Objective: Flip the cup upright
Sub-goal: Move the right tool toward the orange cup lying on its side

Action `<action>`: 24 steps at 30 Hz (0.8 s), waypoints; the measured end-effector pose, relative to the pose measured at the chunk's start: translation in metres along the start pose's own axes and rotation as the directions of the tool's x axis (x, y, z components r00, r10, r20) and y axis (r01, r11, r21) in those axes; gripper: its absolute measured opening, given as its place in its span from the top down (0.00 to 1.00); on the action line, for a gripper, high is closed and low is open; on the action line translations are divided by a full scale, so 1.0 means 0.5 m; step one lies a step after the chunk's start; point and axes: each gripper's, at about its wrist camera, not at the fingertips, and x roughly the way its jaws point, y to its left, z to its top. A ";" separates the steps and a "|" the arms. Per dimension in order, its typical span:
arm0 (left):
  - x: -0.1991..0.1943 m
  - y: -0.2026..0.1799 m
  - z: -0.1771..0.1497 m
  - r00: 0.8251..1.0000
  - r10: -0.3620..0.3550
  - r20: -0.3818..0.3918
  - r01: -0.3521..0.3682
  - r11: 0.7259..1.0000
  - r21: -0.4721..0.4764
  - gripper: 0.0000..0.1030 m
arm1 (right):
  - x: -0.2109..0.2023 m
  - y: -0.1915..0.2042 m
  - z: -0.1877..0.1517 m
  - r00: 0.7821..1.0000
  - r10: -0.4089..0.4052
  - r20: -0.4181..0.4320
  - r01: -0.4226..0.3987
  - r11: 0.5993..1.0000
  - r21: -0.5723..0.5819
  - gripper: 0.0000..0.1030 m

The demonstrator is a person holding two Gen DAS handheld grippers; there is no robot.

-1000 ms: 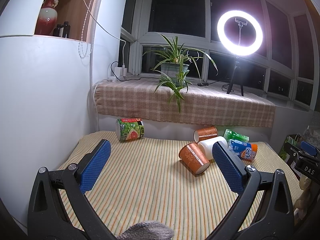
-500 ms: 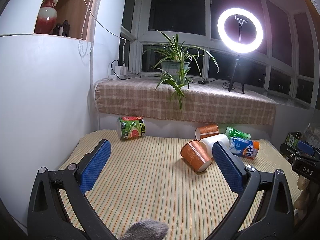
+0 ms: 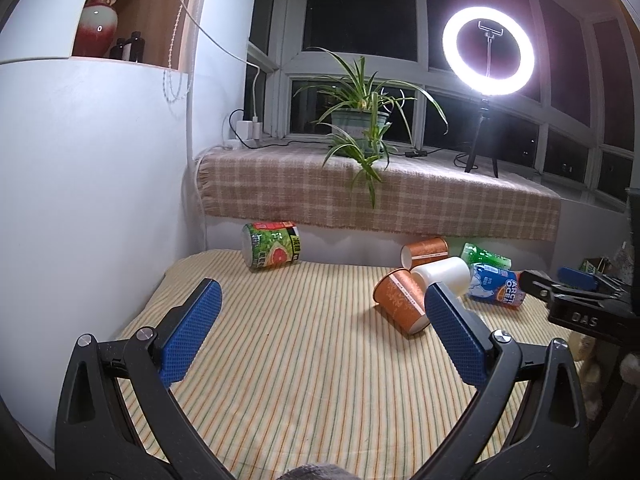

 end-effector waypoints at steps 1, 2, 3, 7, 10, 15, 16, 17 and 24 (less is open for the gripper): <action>-0.001 0.002 -0.001 1.000 0.004 -0.001 -0.004 1.000 0.000 0.00 | 0.011 0.004 0.003 1.000 0.015 -0.014 -0.015 1.000 -0.003 0.14; -0.001 0.006 -0.003 1.000 0.008 -0.003 -0.008 1.000 -0.002 0.00 | 0.025 0.008 0.007 0.999 0.036 -0.028 -0.036 0.999 -0.006 0.14; -0.001 0.010 -0.004 1.000 0.008 -0.007 -0.008 1.000 -0.006 0.00 | 0.034 0.011 0.009 0.998 0.048 -0.040 -0.049 0.999 -0.009 0.14; 0.000 0.038 -0.018 0.999 0.015 -0.034 -0.017 0.999 -0.043 0.00 | 0.092 0.026 0.023 0.987 0.114 -0.113 -0.116 0.993 -0.013 0.14; 0.003 0.056 -0.030 0.998 0.035 -0.057 -0.038 0.998 -0.047 0.00 | 0.130 0.037 0.030 0.976 0.149 -0.160 -0.154 0.988 -0.020 0.14; -0.001 0.087 -0.051 0.994 0.071 -0.087 -0.076 0.995 -0.061 0.00 | 0.192 0.064 0.035 0.949 0.187 -0.254 -0.206 0.977 -0.051 0.15; -0.003 0.095 -0.055 0.993 0.079 -0.091 -0.085 0.994 -0.066 0.00 | 0.207 0.069 0.035 0.938 0.199 -0.283 -0.221 0.974 -0.047 0.15; -0.005 0.100 -0.058 0.992 0.084 -0.092 -0.090 0.993 -0.070 0.00 | 0.223 0.072 0.034 0.928 0.207 -0.310 -0.231 0.972 -0.040 0.15; -0.015 0.127 -0.063 0.991 0.101 -0.090 -0.109 0.990 -0.094 0.00 | 0.305 0.078 0.034 0.890 0.193 -0.413 -0.207 0.978 0.011 0.15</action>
